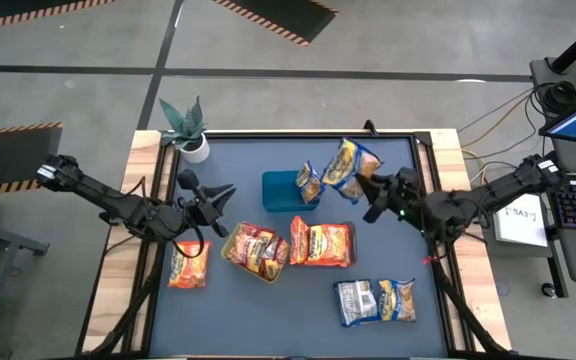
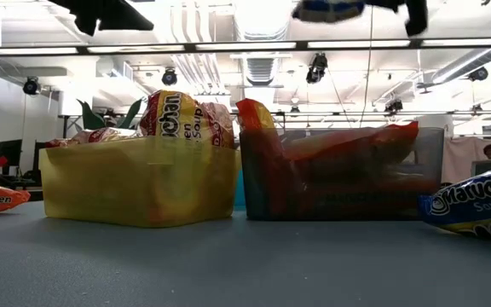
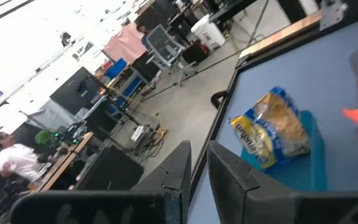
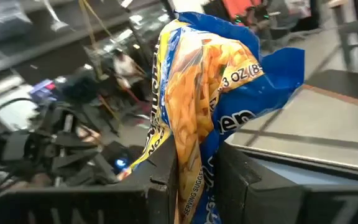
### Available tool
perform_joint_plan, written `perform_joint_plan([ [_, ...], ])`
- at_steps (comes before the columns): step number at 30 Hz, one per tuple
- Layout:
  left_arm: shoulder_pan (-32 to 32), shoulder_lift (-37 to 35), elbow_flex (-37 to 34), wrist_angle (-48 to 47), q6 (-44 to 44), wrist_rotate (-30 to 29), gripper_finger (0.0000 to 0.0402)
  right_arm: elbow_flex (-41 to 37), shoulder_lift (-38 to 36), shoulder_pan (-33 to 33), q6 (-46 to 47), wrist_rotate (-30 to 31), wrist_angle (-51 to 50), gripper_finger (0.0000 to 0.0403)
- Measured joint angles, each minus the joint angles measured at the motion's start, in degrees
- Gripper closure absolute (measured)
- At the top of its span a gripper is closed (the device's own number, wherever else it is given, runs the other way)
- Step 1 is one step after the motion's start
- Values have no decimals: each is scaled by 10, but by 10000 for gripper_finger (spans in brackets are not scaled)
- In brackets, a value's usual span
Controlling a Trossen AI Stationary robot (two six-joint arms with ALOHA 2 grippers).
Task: Sort Maruchan noodles
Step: Put the blue noodle pack into the blue bin
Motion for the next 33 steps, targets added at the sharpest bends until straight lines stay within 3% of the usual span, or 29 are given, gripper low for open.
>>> perform_joint_plan([
  [3, 0, -3, 0, -9, 0, -15, 365, 81, 42, -17, 43, 3, -137, 337],
  [7, 0, -8, 0, -27, -2, -24, 365, 182, 107, -50, 80, -38, -275, 337],
  [18, 0, -20, 0, -55, -20, -28, 365, 442, 286, -181, 83, -248, -476, 337],
  [23, 0, -21, 0, -65, -26, -28, 365, 522, 358, -236, 89, -367, -533, 337],
  [33, 0, -21, 0, -70, -31, -28, 365, 663, 479, -313, 142, -536, -687, 337],
])
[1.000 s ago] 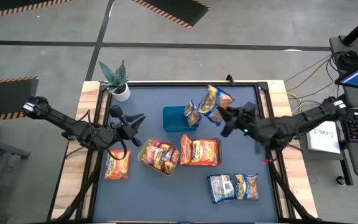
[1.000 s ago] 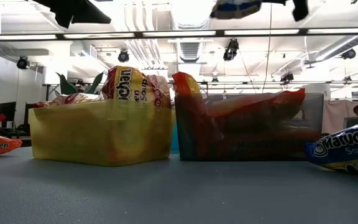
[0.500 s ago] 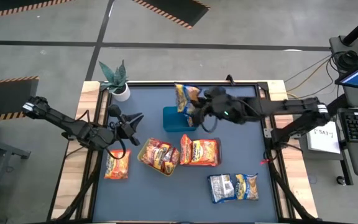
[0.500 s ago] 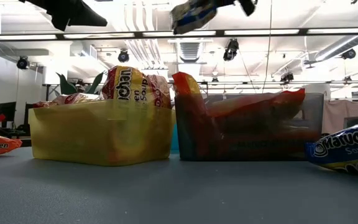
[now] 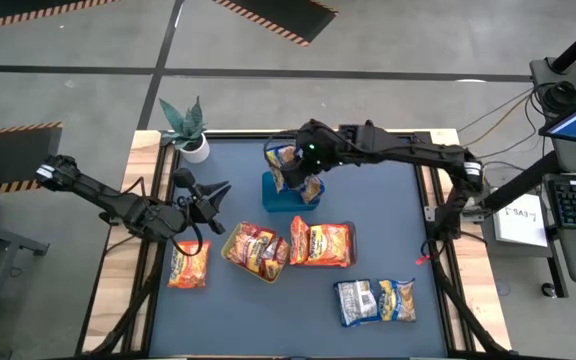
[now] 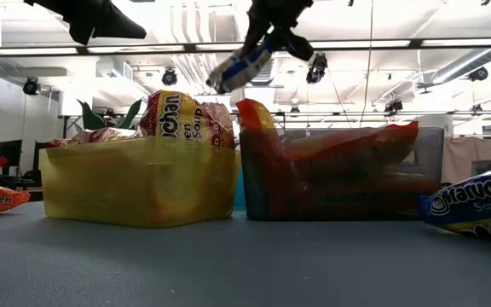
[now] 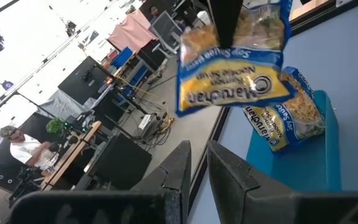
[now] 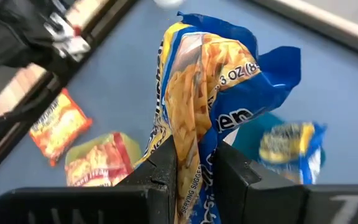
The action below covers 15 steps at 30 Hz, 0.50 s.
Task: Sort Maruchan noodles
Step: Put the blue noodle pack into the blue bin
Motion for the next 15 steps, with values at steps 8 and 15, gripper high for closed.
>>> perform_joint_plan([
  [8, 0, 0, 0, 0, 0, 0, 365, 101, 61, -38, 40, -32, -199, 337],
  [15, 0, 2, 0, 0, -1, 1, 365, 123, 84, -52, 71, -59, -266, 337],
])
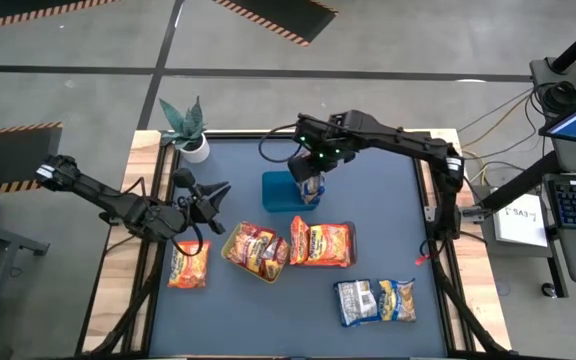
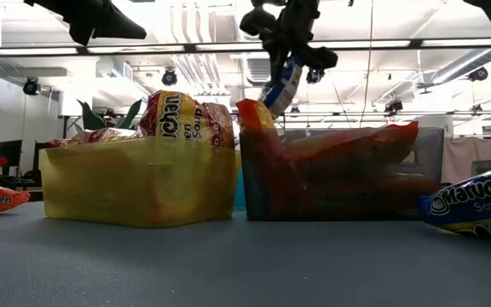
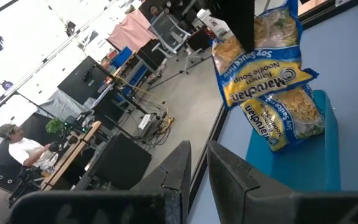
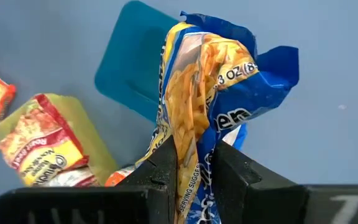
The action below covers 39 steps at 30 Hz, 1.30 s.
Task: Sort Maruchan noodles
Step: Put the blue noodle pack into the blue bin
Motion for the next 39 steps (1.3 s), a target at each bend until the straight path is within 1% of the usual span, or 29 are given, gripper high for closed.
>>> perform_joint_plan([
  [3, 0, 0, 0, 0, -1, 0, 365, -4, 6, -3, 14, -13, 0, 337],
  [10, 0, 1, 0, 0, -1, 1, 365, -5, 38, -9, 21, -15, 9, 337],
  [18, 0, 1, 0, 0, -1, 1, 365, -2, 92, -13, 25, -23, 20, 337],
  [26, 0, 1, 0, 0, 0, 1, 365, 5, 141, -13, 49, -33, 29, 337],
  [32, 0, 1, 0, 0, 7, 1, 365, 5, 154, -13, 47, -32, 39, 337],
  [39, 0, 1, 0, 0, 11, 1, 365, 5, 155, -13, 21, -34, 39, 337],
])
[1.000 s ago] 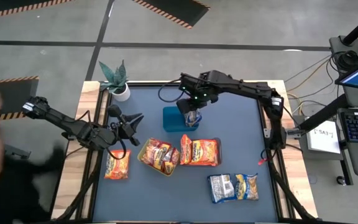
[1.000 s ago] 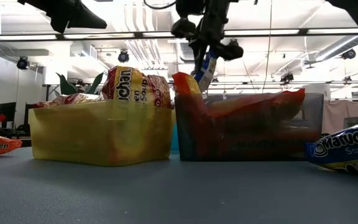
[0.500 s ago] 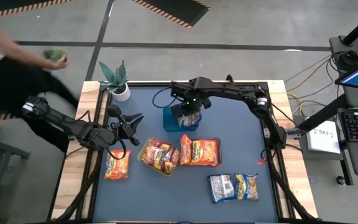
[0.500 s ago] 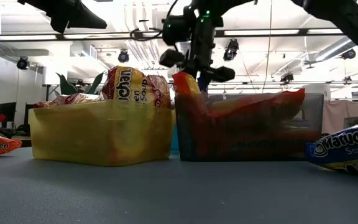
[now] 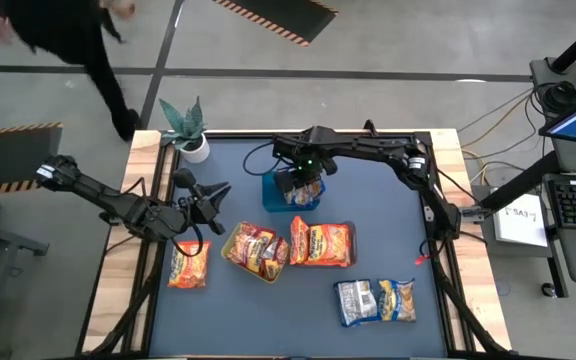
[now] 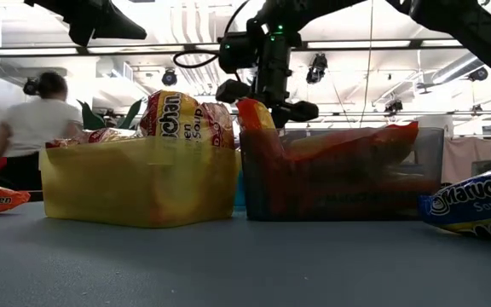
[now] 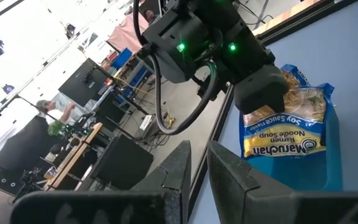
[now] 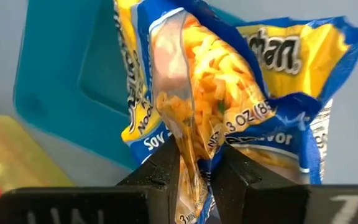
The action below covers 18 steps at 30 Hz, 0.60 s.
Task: Sort Maruchan noodles
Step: Put the blue noodle pack into the blue bin
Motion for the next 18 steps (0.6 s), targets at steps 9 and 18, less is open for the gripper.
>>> perform_joint_plan([
  [9, 0, 0, 0, 0, 0, 0, 365, 22, -2, 0, -36, -27, -9, 337],
  [18, 0, 0, 0, 0, 0, 0, 365, 75, -2, -6, -74, -20, -22, 337],
])
